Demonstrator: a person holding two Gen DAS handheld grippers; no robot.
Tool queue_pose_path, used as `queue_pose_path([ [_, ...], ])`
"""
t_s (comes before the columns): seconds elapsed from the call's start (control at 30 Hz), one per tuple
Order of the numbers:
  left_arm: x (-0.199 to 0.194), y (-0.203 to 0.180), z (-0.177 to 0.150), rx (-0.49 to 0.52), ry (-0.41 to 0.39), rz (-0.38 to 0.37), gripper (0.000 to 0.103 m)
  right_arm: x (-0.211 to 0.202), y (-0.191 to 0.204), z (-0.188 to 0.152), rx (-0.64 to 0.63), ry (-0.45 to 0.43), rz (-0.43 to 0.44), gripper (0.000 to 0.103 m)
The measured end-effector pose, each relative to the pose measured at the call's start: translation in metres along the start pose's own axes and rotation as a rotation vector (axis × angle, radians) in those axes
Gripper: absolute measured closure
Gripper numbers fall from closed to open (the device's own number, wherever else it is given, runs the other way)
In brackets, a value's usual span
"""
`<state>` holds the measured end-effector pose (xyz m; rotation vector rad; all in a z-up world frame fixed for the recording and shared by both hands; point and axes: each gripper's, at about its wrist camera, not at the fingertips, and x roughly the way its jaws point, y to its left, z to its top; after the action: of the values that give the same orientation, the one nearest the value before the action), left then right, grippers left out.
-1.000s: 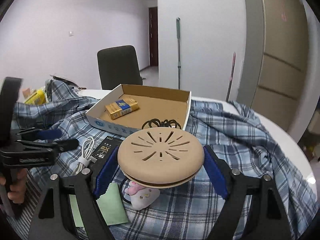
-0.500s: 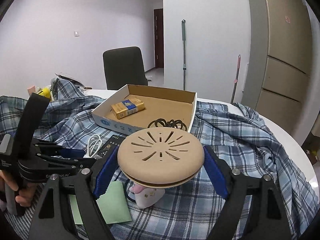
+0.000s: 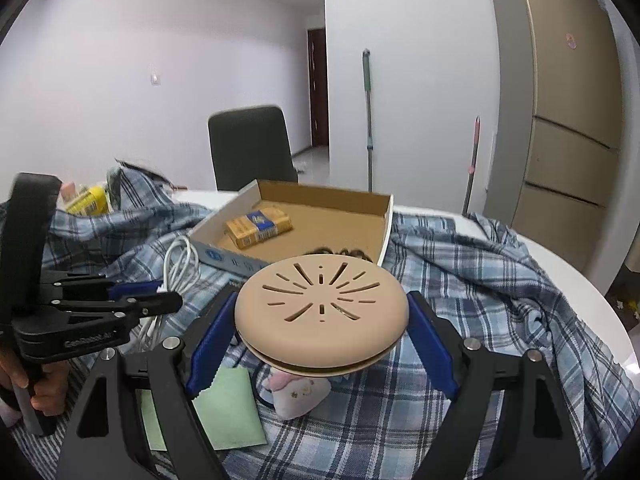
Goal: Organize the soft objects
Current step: 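Grasp the beige wooden disc with the right gripper while the left grasps the white cable, then lift the white cable and beige disc over the box and release both inside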
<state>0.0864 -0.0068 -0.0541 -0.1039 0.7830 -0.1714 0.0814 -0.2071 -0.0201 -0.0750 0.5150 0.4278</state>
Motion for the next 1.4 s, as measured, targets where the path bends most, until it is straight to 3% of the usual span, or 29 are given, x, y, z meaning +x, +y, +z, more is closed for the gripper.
queue_pose_path([
  [0.27, -0.055, -0.023, -0.004, 0.092, -0.329, -0.009, 0.079, -0.027, 0.011, 0.002, -0.047, -0.148, 0.027, 0.021],
  [0.43, -0.079, -0.028, -0.011, 0.111, -0.471, -0.006, 0.079, -0.034, 0.017, 0.002, -0.077, -0.188, 0.038, 0.021],
  [0.73, -0.112, -0.027, -0.004, 0.083, -0.537, -0.039, 0.079, -0.055, 0.018, 0.012, -0.076, -0.290, 0.024, 0.021],
  [0.97, -0.130, -0.020, 0.042, 0.053, -0.584, -0.061, 0.079, -0.056, 0.021, 0.057, -0.087, -0.369, 0.011, 0.021],
  [1.03, -0.132, -0.021, 0.052, 0.072, -0.637, -0.032, 0.079, -0.048, 0.019, 0.069, -0.080, -0.389, 0.002, 0.021],
  [1.23, -0.110, -0.016, 0.077, 0.105, -0.719, -0.003, 0.079, -0.008, 0.019, 0.087, -0.078, -0.412, -0.044, 0.021],
  [1.4, -0.067, -0.006, 0.088, 0.117, -0.713, 0.020, 0.079, 0.026, 0.011, 0.088, -0.076, -0.421, -0.035, 0.021],
])
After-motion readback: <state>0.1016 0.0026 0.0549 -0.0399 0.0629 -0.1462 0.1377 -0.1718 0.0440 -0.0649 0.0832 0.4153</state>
